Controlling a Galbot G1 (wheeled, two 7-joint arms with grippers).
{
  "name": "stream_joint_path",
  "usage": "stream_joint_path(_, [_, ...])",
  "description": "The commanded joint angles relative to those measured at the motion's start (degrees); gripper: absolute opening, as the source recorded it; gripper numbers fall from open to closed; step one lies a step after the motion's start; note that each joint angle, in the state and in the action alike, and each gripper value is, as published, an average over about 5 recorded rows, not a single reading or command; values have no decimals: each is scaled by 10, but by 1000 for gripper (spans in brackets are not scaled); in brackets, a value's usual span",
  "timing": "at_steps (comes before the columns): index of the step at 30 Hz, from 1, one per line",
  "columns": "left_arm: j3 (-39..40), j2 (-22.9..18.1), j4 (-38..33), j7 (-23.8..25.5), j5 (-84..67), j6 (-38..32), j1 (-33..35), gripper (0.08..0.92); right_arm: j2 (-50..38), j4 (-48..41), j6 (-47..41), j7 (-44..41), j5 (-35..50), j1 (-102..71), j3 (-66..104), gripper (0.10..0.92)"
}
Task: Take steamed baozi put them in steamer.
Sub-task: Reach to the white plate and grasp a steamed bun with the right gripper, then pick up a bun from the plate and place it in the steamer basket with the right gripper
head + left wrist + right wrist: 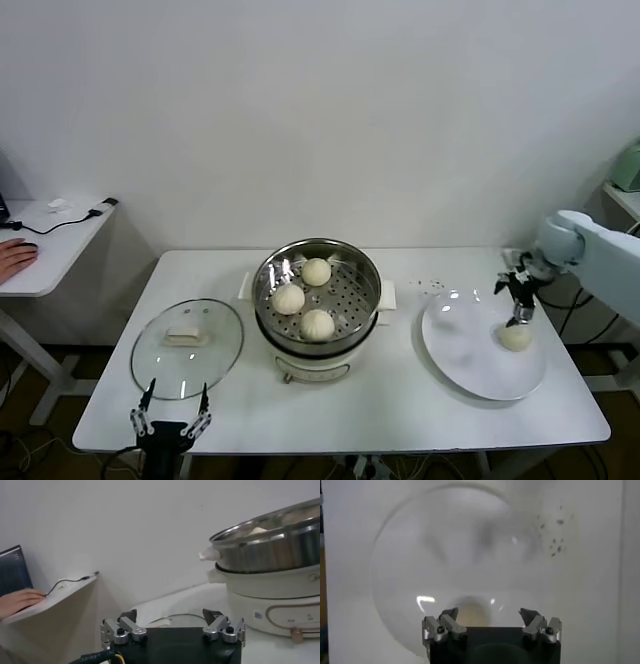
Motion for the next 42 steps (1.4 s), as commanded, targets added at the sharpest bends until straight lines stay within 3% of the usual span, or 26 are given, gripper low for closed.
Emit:
stream_joint_path(1, [0,-3,3,0,5,-1,2,823,2,-75,4,-7,-72,-123,125,823])
stream_joint_path(21, [1,-6,13,-1,9,-1,2,823,80,-154,32,-9,-91,-117,136,818])
stream_joint_path(24, [3,-6,13,-2,12,-2,4,823,82,-154,34,-12,-88,-108,128,778])
stream_joint_path(30, [6,-8,14,-2,14,-3,5,823,75,-148,34,-17,-72,-89,104,620])
stream_joint_path(37, [7,-8,15,-2,14,-5,6,823,57,-103,1,-17,46,7,9,549])
stream_joint_path(42, [13,-7,13,-1,14,-6,7,823,93,-81,-30,-14,195,160,-147,543])
